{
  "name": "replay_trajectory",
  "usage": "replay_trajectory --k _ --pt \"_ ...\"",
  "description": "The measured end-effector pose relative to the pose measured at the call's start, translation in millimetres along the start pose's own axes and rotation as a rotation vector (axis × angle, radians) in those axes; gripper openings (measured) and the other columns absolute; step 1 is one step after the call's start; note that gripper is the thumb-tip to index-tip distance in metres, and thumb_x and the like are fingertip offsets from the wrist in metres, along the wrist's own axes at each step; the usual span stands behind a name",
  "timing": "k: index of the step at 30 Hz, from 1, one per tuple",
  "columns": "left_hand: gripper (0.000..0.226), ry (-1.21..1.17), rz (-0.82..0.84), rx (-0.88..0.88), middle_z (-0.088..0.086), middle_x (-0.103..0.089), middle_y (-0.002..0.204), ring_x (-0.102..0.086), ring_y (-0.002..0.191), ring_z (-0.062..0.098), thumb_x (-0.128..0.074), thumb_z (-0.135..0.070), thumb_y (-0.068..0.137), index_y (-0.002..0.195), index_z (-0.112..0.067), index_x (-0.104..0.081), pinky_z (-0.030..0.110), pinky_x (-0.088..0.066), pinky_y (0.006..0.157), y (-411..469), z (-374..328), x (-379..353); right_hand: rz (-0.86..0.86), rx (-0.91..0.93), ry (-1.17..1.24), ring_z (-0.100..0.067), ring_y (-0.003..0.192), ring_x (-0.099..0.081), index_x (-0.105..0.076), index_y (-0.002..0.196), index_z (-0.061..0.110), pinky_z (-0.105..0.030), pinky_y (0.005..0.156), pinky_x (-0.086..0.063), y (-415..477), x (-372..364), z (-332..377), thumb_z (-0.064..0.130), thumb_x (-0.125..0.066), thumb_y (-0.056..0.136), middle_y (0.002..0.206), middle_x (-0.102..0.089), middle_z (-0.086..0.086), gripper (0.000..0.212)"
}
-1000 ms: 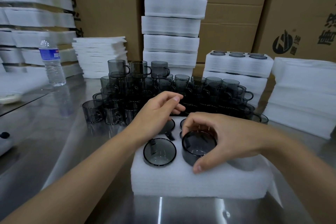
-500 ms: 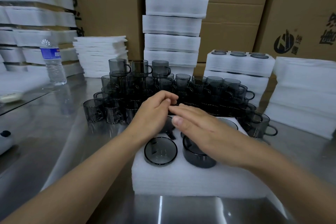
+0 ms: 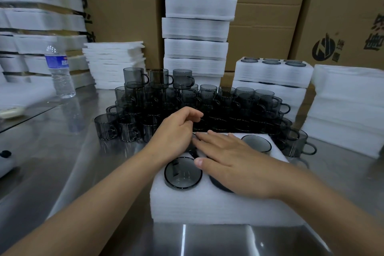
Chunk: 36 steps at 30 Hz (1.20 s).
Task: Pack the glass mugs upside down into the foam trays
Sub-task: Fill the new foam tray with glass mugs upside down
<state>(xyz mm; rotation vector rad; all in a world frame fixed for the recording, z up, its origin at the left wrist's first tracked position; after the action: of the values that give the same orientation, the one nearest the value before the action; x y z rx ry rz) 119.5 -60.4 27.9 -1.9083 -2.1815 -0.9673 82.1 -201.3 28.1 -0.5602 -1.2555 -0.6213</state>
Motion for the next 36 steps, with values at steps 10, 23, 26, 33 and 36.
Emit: replay_trajectory --k 10,23,26,33,36 --pt "0.041 0.003 0.018 0.012 -0.021 -0.061 0.103 -0.055 0.094 -0.007 -0.038 -0.006 0.095 0.091 -0.042 -0.057 0.011 -0.039 0.072 -0.4 -0.5 -1.1 0.031 0.024 -0.045 0.001 0.14 0.024 0.008 0.146 0.048 -0.036 0.114 0.019 -0.1 -7.5 -1.3 0.063 -0.006 0.092 0.156 0.016 0.02 0.059" --pt "0.038 0.006 0.03 0.021 -0.017 -0.061 0.105 -0.056 0.09 0.002 -0.039 -0.006 0.096 0.094 -0.04 -0.057 0.017 -0.04 0.075 -1.6 -2.7 -2.1 0.029 0.011 -0.037 0.001 0.14 0.023 0.008 0.146 0.048 -0.036 0.114 0.018 -1.0 -8.1 -0.5 0.068 -0.007 0.089 0.156 0.017 0.021 0.063" --pt "0.038 -0.003 0.035 0.024 -0.017 -0.061 0.107 -0.056 0.086 0.001 -0.039 -0.006 0.096 0.094 -0.039 -0.058 0.017 -0.04 0.075 -1.7 -2.5 -2.4 0.052 0.013 -0.053 0.0 0.14 0.025 0.011 0.146 0.047 -0.038 0.114 0.02 -0.4 -7.8 -1.1 0.068 -0.005 0.088 0.156 0.019 0.019 0.063" --pt "0.037 0.02 0.043 0.022 -0.021 -0.06 0.102 -0.054 0.093 -0.007 -0.04 -0.007 0.096 0.094 -0.038 -0.059 0.01 -0.038 0.076 -2.4 -3.3 -2.1 0.061 0.019 -0.071 -0.002 0.14 0.025 0.011 0.146 0.046 -0.042 0.114 0.02 1.7 -8.7 -1.4 0.069 -0.004 0.088 0.157 0.019 0.018 0.064" --pt "0.037 0.026 0.051 0.019 -0.019 -0.062 0.102 -0.056 0.088 -0.005 -0.041 -0.008 0.096 0.091 -0.04 -0.059 0.014 -0.04 0.075 -2.0 -2.9 -2.6 0.058 0.019 -0.057 -0.001 0.14 0.025 0.01 0.146 0.047 -0.04 0.115 0.019 1.2 -8.8 -2.2 0.07 -0.005 0.087 0.156 0.019 0.019 0.065"
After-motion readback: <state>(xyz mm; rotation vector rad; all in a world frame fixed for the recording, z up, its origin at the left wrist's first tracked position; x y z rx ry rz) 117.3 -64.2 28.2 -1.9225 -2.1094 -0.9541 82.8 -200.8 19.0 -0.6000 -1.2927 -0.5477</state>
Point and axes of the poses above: each hand's wrist, its own y-axis towards the middle knuckle, its own x-axis out of the back of the hand, z = x × y, the point moved 4 cm from there along y, towards the middle knuckle
